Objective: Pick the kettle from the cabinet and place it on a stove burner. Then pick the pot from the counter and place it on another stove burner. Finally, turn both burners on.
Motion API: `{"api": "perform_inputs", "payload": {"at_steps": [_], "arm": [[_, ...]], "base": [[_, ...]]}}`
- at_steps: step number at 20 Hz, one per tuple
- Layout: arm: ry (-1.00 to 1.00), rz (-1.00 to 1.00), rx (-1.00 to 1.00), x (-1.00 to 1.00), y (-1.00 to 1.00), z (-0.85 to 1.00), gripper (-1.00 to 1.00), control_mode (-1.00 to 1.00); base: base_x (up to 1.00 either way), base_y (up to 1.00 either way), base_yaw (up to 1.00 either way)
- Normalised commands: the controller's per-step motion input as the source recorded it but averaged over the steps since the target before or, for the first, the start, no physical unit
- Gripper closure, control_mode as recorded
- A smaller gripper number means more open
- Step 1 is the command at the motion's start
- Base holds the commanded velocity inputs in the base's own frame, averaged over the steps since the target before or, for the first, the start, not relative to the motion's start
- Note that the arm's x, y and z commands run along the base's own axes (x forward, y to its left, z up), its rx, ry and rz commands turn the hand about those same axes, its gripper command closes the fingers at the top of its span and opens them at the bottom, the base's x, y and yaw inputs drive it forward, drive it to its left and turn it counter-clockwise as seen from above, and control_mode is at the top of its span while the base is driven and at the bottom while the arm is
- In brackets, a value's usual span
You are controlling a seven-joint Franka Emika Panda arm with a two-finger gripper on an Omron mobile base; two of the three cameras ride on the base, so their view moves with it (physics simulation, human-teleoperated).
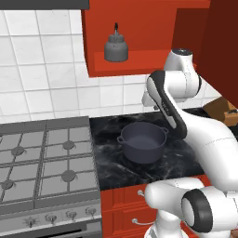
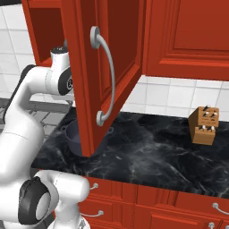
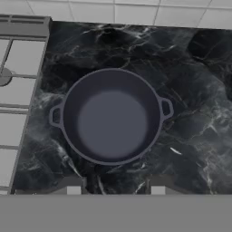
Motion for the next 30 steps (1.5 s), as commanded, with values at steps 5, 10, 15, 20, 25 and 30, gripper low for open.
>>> {"api": "perform_inputs", "payload": {"at_steps": [5,10,15,20,25,30], "arm": [[-0.08,0.00,0.00,-0.01,0.03,0.00,-1.00,-1.00],[-0.19,-0.01,0.00,-0.02,0.09,0.02,-1.00,-1.00],[-0.17,-0.03,0.00,-0.02,0.02,0.10,-1.00,-1.00],[-0.14,-0.03,0.00,0.00,0.04,0.32,-1.00,-1.00],[-0.07,-0.01,0.02,0.13,0.09,0.51,-1.00,-1.00],[-0.05,-0.01,0.01,0.28,0.17,0.36,-1.00,-1.00]], "base": [[0.00,0.00,0.00],[0.00,0.00,0.00],[0.00,0.00,0.00],[0.00,0.00,0.00],[0.00,0.00,0.00],[0.00,0.00,0.00]]}}
